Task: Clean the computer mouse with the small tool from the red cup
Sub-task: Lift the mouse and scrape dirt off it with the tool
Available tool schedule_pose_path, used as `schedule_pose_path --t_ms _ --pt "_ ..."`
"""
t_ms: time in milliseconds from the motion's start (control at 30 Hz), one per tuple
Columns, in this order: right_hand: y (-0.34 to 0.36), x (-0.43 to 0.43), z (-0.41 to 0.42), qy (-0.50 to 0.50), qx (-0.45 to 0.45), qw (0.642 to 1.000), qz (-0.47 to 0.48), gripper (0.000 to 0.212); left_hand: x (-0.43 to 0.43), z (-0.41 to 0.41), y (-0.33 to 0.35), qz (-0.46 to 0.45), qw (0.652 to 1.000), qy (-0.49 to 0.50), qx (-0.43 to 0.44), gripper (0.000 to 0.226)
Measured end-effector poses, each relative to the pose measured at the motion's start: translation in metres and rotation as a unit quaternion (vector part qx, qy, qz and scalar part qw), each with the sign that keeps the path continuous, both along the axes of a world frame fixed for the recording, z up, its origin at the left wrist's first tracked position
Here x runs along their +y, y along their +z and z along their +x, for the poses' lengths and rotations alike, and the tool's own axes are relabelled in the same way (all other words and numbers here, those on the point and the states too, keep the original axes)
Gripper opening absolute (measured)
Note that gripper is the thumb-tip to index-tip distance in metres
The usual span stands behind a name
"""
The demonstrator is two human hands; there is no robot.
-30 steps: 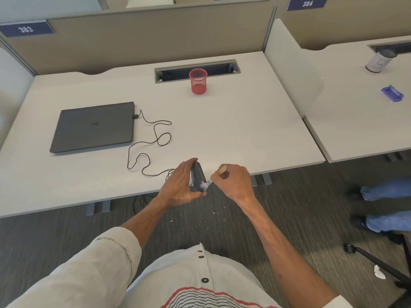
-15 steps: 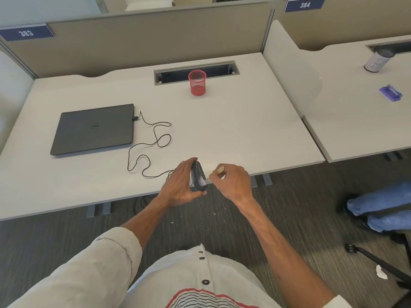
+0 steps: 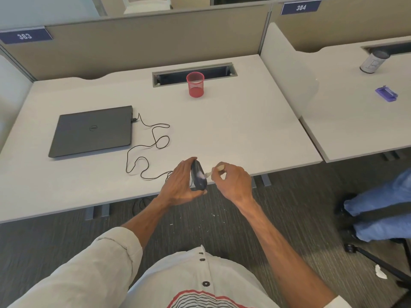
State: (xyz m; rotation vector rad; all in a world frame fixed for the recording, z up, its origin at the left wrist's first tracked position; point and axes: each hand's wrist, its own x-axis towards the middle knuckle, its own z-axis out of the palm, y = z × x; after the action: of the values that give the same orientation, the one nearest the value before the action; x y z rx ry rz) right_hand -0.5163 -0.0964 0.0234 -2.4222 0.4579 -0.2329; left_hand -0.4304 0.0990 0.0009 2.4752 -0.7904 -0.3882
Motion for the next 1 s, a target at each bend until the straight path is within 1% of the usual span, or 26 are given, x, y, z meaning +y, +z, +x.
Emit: schedule_pose_path --t_ms 133,200,300,400,567,667,700,733,867,933,1000 --pt "0.0 -0.007 -0.002 0.014 0.062 0.997 -0.04 0.032 -0.001 -0.001 0.0 0.003 1.0 -0.002 -0.005 0.126" --pt "0.0 -0.009 -0.003 -0.004 0.044 0.999 -0.029 0.031 -0.002 -0.002 0.0 0.002 1.0 -0.003 -0.003 0.126" --pt "0.004 -0.006 -0.003 -0.047 -0.019 0.999 0.009 0.027 -0.004 -0.002 0.0 0.001 1.0 -0.007 -0.002 0.124" --pt "0.006 -0.001 0.002 -0.045 -0.026 0.998 0.025 0.03 -0.006 -0.002 0.0 0.001 1.0 -0.011 0.0 0.123" --pt "0.001 -0.006 -0.002 0.003 0.02 1.0 -0.001 0.027 -0.006 -0.002 0.001 0.005 1.0 -0.004 -0.005 0.124" --pt "0.0 -0.012 -0.004 0.036 0.081 0.995 -0.039 0.031 -0.006 -0.003 0.0 0.01 1.0 -0.006 -0.006 0.124" --pt "-0.001 -0.014 -0.004 0.037 0.087 0.995 -0.043 0.032 -0.006 -0.003 0.0 0.009 1.0 -0.004 -0.004 0.125" --pt "0.0 -0.015 -0.004 0.029 0.078 0.996 -0.039 0.032 -0.007 -0.003 0.0 0.008 1.0 -0.003 -0.003 0.125" --pt "0.005 -0.015 -0.001 -0.034 -0.018 0.999 0.027 0.03 -0.007 -0.003 0.0 0.009 1.0 -0.009 0.0 0.125" --pt "0.007 -0.01 0.004 -0.045 -0.034 0.998 0.035 0.032 -0.008 -0.004 0.0 0.01 1.0 -0.011 0.0 0.123" --pt "0.006 -0.005 0.007 -0.04 -0.028 0.998 0.039 0.032 -0.009 -0.004 0.001 0.008 1.0 -0.01 -0.003 0.122"
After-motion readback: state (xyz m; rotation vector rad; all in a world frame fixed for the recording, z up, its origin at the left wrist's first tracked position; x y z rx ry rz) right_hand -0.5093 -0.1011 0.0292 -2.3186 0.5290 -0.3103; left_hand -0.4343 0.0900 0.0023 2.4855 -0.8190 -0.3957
